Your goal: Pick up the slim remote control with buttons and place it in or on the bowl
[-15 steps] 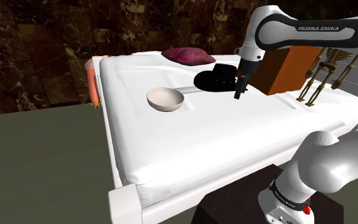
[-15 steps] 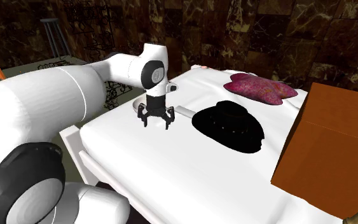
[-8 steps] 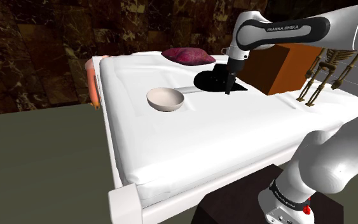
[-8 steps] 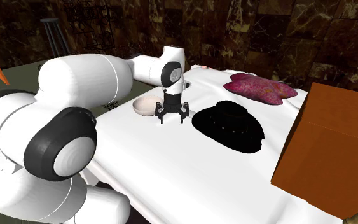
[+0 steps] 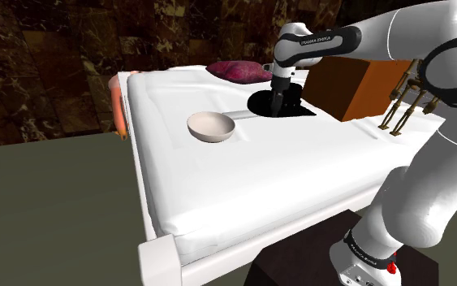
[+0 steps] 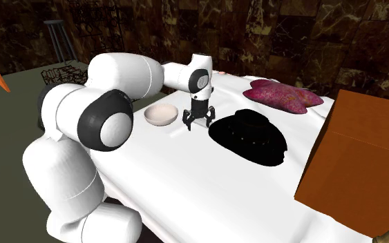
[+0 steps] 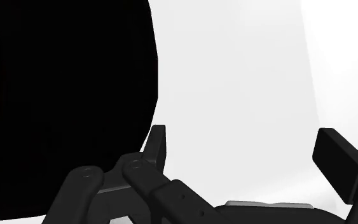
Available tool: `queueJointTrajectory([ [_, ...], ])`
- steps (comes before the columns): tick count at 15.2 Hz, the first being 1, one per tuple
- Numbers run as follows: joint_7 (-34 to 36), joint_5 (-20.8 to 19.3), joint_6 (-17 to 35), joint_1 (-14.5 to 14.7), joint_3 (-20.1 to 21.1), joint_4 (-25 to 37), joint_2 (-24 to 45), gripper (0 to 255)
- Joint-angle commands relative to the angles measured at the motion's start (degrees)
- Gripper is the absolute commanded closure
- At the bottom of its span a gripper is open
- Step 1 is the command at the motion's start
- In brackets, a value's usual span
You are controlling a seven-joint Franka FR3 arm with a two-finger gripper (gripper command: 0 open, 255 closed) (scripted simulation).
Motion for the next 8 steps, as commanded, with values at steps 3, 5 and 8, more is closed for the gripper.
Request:
queueJointTrajectory([
  [3,-9.38,4.14,0.09,-0.74,-0.08,9.91,10.28,0],
  [5,-13.4,5.95,-0.32,-1.51,0.45,14.96,15.02,0],
  [8,-18.77,8.26,-1.53,-2.99,1.74,23.3,22.12,0],
])
